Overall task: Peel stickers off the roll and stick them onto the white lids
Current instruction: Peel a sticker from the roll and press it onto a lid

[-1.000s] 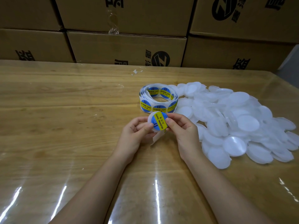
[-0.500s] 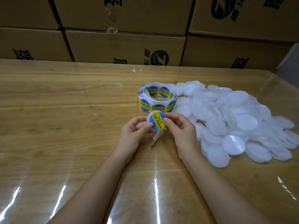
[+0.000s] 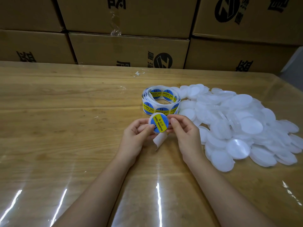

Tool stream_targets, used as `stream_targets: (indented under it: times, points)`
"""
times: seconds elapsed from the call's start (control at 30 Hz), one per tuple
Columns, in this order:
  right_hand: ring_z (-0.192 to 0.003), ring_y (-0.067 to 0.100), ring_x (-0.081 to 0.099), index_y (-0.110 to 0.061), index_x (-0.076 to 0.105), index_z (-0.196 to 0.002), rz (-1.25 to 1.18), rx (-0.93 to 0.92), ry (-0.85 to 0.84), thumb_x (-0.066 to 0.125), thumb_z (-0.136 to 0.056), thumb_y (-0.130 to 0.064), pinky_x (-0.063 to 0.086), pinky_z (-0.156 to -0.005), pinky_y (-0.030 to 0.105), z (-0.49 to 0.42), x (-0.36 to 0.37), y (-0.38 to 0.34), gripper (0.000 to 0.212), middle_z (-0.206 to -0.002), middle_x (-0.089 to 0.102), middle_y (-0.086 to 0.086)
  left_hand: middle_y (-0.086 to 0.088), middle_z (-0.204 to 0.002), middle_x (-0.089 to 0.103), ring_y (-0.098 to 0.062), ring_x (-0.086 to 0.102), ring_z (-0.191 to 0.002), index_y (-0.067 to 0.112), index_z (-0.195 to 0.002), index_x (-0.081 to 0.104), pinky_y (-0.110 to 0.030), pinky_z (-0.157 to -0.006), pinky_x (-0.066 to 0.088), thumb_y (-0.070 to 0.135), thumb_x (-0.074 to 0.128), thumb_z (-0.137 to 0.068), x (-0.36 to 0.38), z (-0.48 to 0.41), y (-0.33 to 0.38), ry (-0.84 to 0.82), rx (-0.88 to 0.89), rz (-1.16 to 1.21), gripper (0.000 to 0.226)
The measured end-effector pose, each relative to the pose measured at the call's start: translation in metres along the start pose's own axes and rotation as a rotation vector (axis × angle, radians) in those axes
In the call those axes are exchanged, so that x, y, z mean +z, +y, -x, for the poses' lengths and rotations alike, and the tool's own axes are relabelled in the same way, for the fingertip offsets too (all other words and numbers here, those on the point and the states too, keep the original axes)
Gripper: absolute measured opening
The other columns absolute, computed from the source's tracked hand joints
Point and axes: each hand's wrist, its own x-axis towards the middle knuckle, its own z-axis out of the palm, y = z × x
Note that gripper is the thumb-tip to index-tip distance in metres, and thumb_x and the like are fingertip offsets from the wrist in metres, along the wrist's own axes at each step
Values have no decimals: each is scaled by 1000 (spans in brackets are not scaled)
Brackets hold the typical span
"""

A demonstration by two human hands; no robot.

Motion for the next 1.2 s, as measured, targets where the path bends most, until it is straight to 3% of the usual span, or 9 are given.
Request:
stream_targets:
  times: [0.17, 0.33, 0.47, 0.6, 0.77, 0.9, 0.97, 1.1, 1.2]
  points:
    - [-84, 7, 67, -26, 63, -100, 64, -46, -86, 41, -99, -2, 53, -70, 24, -1, 3, -9, 33, -89, 73, -13, -4, -78, 74, -8, 67, -69, 13, -95, 66, -17, -58, 50, 10, 64, -85, -6, -5, 2, 57, -8, 10, 10]
    - [-107, 3, 61, -28, 61, -110, 149, -108, -164, 41, -97, 3, 46, -86, 18, 3, 6, -13, 39, -108, 68, -8, -8, -82, 74, -15, 71, -73, 7, -99, 63, -22, -62, 56, 21, 67, -73, -9, -5, 6, 64, -23, 148, 30]
    - [-113, 2, 57, -29, 54, -118, 196, -166, -230, 39, -96, 7, 41, -89, 14, 7, 10, -15, 45, -119, 62, -7, -8, -80, 73, -14, 70, -70, 7, -98, 63, -22, -60, 56, 14, 63, -80, -10, -6, 8, 93, -57, 217, 19]
    - [-101, 8, 63, -19, 51, -126, 253, -189, -231, 44, -95, 6, 44, -84, 14, 8, 11, -10, 41, -125, 58, 2, -9, -83, 74, -14, 70, -73, 7, -99, 63, -22, -61, 57, 9, 60, -86, -12, -7, 8, 111, -70, 233, 14]
    - [-88, -4, 59, -38, 51, -113, 334, -244, -65, 57, -90, -4, 43, -78, 9, 6, 9, -7, 42, -114, 56, -5, -8, -84, 74, -13, 70, -76, 8, -99, 64, -22, -61, 56, 20, 68, -74, -11, -7, 7, 88, -64, 200, 28]
    - [-87, 0, 61, -43, 52, -109, 397, -258, -34, 58, -85, -22, 49, -87, 31, 7, 11, -5, 32, -107, 57, -13, -13, -88, 73, -15, 70, -78, 10, -98, 67, -23, -62, 56, 24, 72, -70, -9, -5, 5, 28, -90, 149, 32]
    - [-86, 4, 60, -45, 51, -109, 395, -232, -32, 59, -84, -28, 49, -88, 39, 7, 12, -5, 31, -106, 58, -17, -14, -85, 73, -15, 69, -71, 12, -95, 70, -22, -59, 54, 22, 73, -70, -9, -3, 5, 6, -105, 136, 27]
    - [-93, 13, 58, -45, 52, -112, 359, -157, -57, 61, -81, -36, 49, -88, 37, 9, 10, -10, 33, -105, 60, -14, -11, -74, 71, -11, 63, -55, 15, -90, 71, -20, -53, 49, 15, 73, -74, -7, -1, 5, -51, -103, 91, 16]
    - [-100, 12, 57, -42, 55, -107, 360, -107, -79, 67, -77, -38, 47, -91, 35, 10, 11, -14, 33, -100, 61, -14, -8, -74, 72, -13, 67, -61, 20, -88, 74, -22, -57, 52, 17, 75, -73, -4, 3, 7, -99, -89, 34, 15]
